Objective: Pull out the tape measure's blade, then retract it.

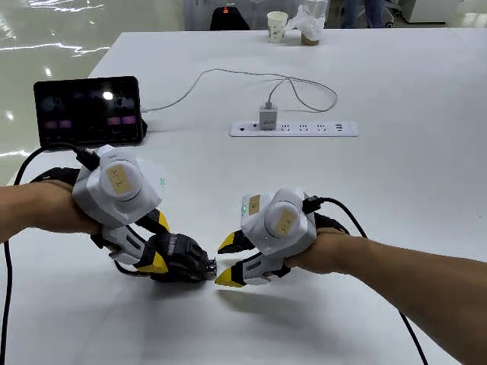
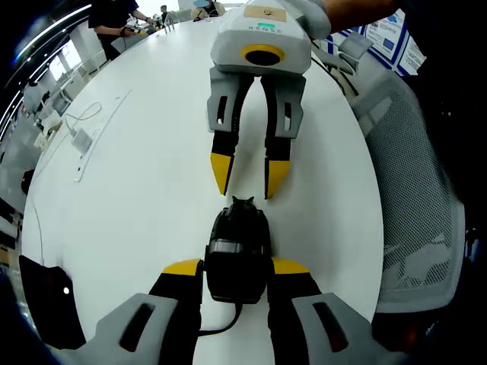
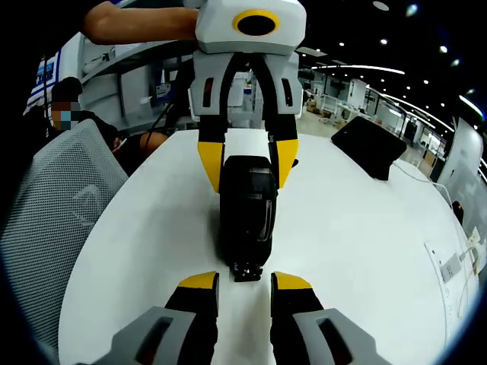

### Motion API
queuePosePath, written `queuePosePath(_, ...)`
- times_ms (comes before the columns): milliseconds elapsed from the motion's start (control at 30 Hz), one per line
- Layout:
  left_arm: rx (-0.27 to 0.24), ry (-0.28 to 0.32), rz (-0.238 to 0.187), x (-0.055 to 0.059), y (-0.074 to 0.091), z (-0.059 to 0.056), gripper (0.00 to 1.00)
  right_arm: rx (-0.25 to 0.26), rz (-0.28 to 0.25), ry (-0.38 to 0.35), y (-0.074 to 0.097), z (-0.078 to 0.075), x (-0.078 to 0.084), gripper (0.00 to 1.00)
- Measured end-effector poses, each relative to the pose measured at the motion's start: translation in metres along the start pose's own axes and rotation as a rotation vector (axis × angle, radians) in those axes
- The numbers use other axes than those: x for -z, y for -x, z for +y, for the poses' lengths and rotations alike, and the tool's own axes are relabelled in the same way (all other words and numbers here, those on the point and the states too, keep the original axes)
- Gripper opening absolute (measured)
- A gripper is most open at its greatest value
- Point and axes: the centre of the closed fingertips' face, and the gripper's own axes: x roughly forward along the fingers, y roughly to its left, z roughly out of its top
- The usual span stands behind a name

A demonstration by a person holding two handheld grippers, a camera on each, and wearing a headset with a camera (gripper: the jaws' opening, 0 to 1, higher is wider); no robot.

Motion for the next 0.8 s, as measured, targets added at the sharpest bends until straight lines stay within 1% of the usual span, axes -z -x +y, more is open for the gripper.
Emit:
queuePosePath(133,0.0,0.0,0.004,0.001,-0.001,0.002,0.26,-0.001,0.01,0.006,-0.005,-0.002,-0.001,0.22)
queuePosePath(200,-0.001,-0.004,0.008,0.001,-0.001,0.002,0.26,0.001,0.027,0.008,-0.008,-0.003,0.001,0.2)
queuePosePath(267,0.0,-0.003,0.009,0.0,-0.001,0.001,0.26,-0.004,0.03,0.01,-0.009,-0.003,0.001,0.17)
queuePosePath(400,0.002,-0.005,0.007,0.0,-0.001,0.0,0.26,-0.008,0.041,0.02,-0.014,-0.002,0.001,0.16)
queuePosePath(533,0.002,-0.006,0.006,-0.001,0.0,-0.001,0.26,-0.012,0.063,0.028,-0.017,-0.002,0.004,0.13)
queuePosePath(800,0.006,-0.003,0.009,-0.001,0.0,-0.002,0.26,-0.019,0.068,0.029,-0.017,-0.001,0.005,0.11)
